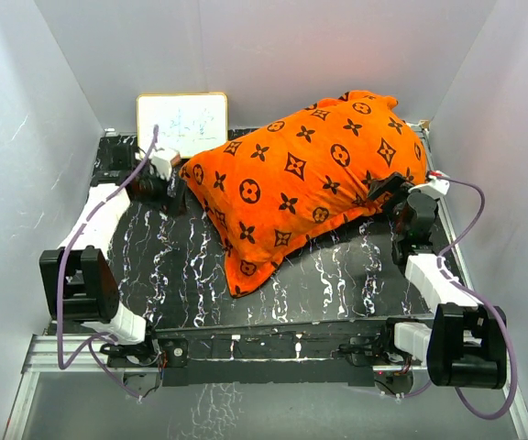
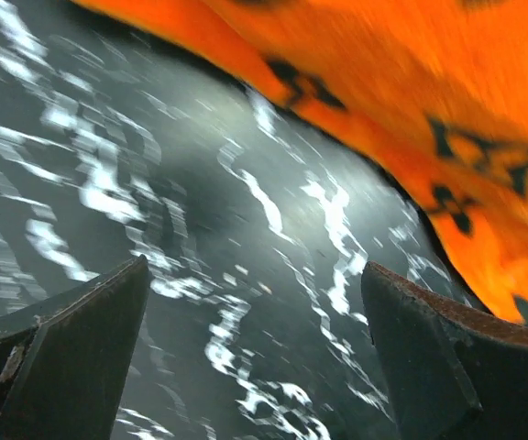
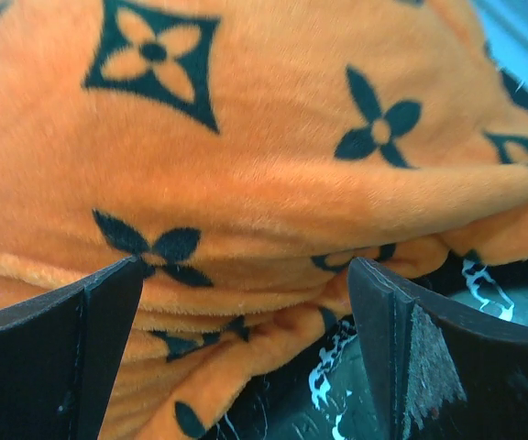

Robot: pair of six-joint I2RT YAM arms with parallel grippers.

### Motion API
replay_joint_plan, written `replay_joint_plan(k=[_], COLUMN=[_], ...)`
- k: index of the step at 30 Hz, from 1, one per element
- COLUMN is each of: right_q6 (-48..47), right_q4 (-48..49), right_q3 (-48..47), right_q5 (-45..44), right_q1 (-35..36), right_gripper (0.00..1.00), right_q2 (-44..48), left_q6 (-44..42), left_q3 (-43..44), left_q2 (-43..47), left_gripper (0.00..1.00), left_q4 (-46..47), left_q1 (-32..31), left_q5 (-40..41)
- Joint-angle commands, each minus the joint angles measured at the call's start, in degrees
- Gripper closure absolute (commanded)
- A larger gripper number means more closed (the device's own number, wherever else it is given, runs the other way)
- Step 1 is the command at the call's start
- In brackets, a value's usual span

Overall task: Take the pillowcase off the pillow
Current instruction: Adjust the pillow at the center of the board.

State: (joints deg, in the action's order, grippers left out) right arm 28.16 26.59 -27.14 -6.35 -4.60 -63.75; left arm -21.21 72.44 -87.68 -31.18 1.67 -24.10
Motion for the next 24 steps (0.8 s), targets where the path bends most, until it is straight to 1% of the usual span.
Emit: replay_joint_plan(k=[1,2,3,6,10,13,19,21,23,24], right_q6=[-2.17,-2.29,-2.46,-2.33,-2.15,-3.14,-3.31,-2.57,-2.73,-2.65], right_q4=[-8.30,-8.65,-8.31,-8.66,-12.01,-13.36,-12.51,-11.63,-11.50,-12.19], right_q3=[-6.68,-7.02,-7.18,-8.57,-12.72,-14.05,-13.84,-13.53,-13.74,-14.22], right_q5=[6.56,6.91,8.72,15.70,25.42,29.49,28.94,29.24,29.33,29.11], right_q1=[0.20,0.20,0.16,0.42,1.91,4.93,13.57,16.72,19.23,19.72], right_gripper=[0.02,0.02,0.02,0.02,0.02,0.04,0.10,0.11,0.11,0.11], right_q2=[-2.39,-2.80,-3.43,-6.76,-13.50,-17.63,-19.35,-18.67,-17.60,-17.09], left_q6=[-4.06,-2.90,-1.15,1.61,0.49,1.18,4.63,5.20,5.38,5.14], left_q3=[-5.79,-8.24,-10.26,-15.38,-18.04,-18.52,-20.07,-20.78,-22.29,-22.93], left_q2=[3.67,4.47,5.13,6.11,6.01,5.62,1.98,0.88,0.54,0.57], left_gripper=[0.03,0.03,0.03,0.03,0.03,0.03,0.03,0.03,0.03,0.03], left_q4=[-13.12,-12.15,-10.78,-9.14,-9.21,-7.13,0.52,3.28,6.90,8.71], left_q1=[-6.25,-9.84,-12.00,-16.68,-22.04,-25.47,-34.00,-35.61,-35.86,-35.75], left_q5=[-8.47,-7.23,-6.28,-7.72,-5.41,-3.39,2.04,4.53,9.24,13.60])
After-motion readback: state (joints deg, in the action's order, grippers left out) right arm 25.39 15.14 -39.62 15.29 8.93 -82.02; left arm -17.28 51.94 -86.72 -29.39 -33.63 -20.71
